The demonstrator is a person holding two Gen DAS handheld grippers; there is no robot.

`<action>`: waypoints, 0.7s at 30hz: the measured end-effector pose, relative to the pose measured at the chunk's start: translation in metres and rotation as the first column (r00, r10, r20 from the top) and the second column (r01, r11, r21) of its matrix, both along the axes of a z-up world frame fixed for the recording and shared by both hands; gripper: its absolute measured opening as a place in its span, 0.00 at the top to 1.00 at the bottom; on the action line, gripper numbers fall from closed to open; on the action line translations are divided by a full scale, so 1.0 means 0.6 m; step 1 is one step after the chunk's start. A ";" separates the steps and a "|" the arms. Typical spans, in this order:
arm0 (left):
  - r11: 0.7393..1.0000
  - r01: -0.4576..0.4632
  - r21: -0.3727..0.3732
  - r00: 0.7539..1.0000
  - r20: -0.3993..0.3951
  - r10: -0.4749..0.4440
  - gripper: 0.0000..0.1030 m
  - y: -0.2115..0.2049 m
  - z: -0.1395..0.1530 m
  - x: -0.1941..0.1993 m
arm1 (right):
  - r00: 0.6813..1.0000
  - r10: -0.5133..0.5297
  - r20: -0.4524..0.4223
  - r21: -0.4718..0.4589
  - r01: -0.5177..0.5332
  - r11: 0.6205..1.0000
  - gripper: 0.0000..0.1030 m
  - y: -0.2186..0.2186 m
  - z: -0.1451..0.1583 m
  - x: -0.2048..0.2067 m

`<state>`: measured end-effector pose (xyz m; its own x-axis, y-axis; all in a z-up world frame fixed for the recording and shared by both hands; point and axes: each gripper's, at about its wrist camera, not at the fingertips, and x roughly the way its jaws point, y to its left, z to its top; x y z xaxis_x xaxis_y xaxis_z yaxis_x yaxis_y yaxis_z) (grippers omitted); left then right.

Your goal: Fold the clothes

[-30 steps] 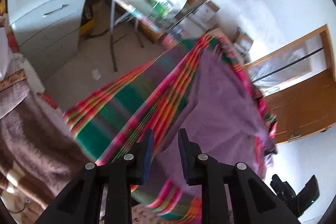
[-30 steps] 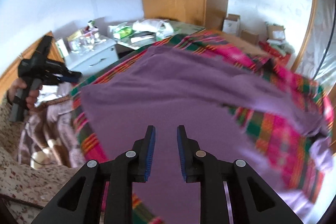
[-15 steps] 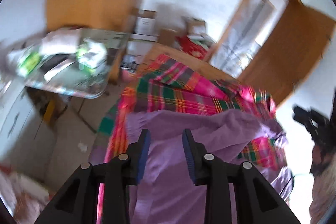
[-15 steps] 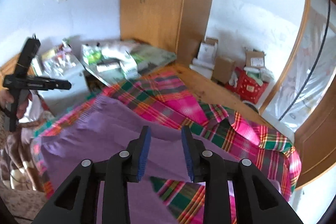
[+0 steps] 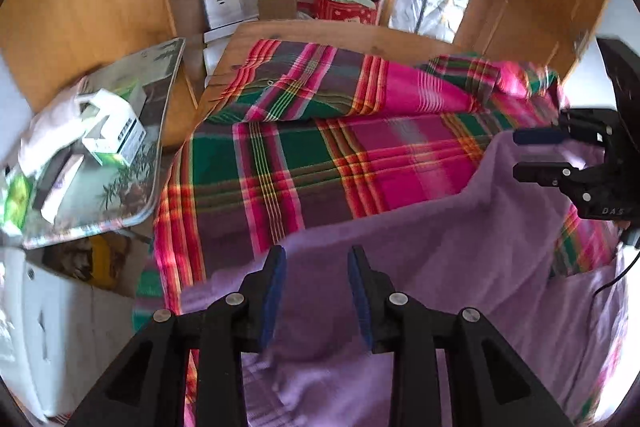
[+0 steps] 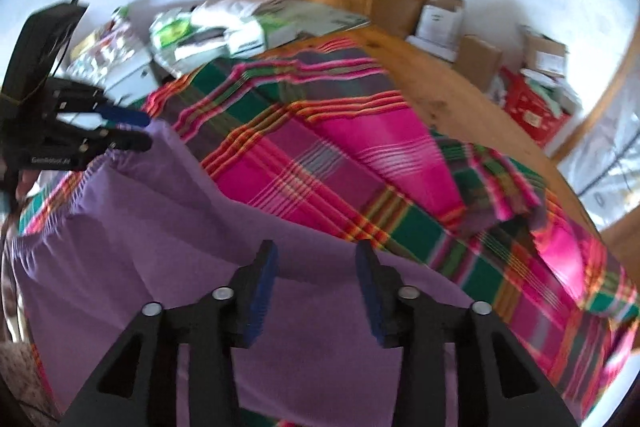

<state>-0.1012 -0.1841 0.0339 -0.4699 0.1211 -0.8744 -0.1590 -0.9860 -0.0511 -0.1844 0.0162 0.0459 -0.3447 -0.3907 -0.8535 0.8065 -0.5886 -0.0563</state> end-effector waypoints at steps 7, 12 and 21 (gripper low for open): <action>0.999 0.030 -0.043 0.999 0.038 -0.028 0.68 0.005 -0.034 -0.029 | 0.995 0.095 0.025 0.058 -0.096 0.994 0.56 -0.040 -0.045 -0.017; 0.995 0.074 -0.066 0.997 0.025 -0.073 0.68 0.014 -0.038 -0.037 | 0.990 0.136 0.029 0.072 -0.138 0.988 0.56 -0.047 -0.052 -0.023; 0.980 0.170 -0.105 0.985 0.044 -0.166 0.68 0.024 -0.048 -0.040 | 0.980 0.173 0.094 0.077 -0.180 0.981 0.55 -0.050 -0.066 -0.043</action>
